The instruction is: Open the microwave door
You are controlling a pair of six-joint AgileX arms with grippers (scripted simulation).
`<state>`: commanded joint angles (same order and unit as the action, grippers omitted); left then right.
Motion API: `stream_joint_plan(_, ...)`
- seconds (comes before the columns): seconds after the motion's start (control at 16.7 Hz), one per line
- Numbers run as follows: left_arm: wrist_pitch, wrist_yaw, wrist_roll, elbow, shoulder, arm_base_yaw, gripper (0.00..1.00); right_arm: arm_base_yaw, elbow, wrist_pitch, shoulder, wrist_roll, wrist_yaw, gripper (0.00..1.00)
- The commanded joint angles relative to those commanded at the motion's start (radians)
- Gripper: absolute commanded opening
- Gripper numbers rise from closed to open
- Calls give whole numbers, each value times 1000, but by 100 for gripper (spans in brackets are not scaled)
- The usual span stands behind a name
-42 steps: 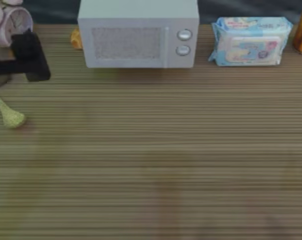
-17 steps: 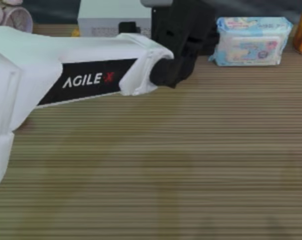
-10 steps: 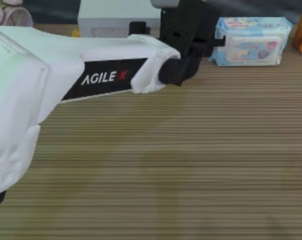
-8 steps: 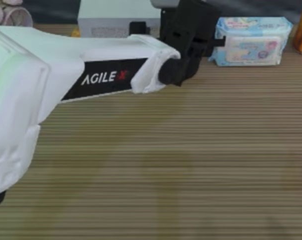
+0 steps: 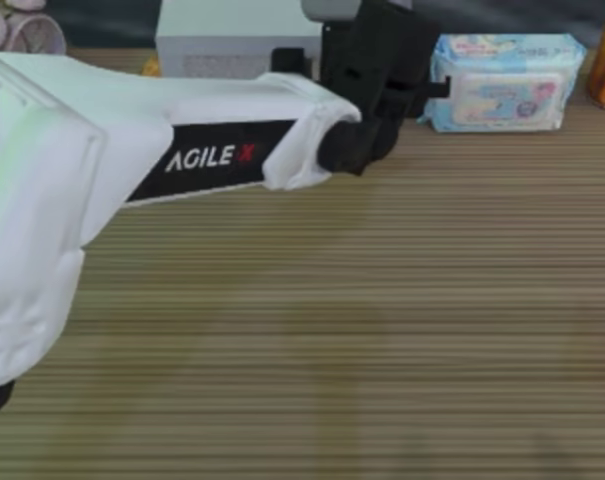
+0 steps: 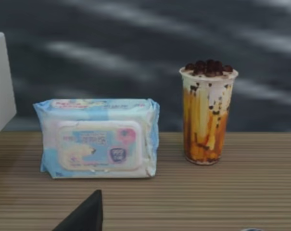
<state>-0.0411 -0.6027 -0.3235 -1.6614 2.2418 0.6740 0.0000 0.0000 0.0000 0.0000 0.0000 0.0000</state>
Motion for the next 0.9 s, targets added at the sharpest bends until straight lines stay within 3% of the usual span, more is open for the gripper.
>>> stream_joint_plan(0.3, 0, 0, 0, 0, 0, 0, 2, 0, 0, 0, 0, 0, 0, 100)
stream_joint_plan(0.78, 0, 0, 0, 0, 0, 0, 0, 0, 0, 0, 0, 0, 0, 100)
stream_joint_plan(0.84, 1, 3, -2, 41, -26, 61, 0, 0, 0, 0, 0, 0, 0, 100)
stream_joint_plan(0.9, 3, 4, -2, 39, -25, 61, 0, 0, 0, 0, 0, 0, 0, 100)
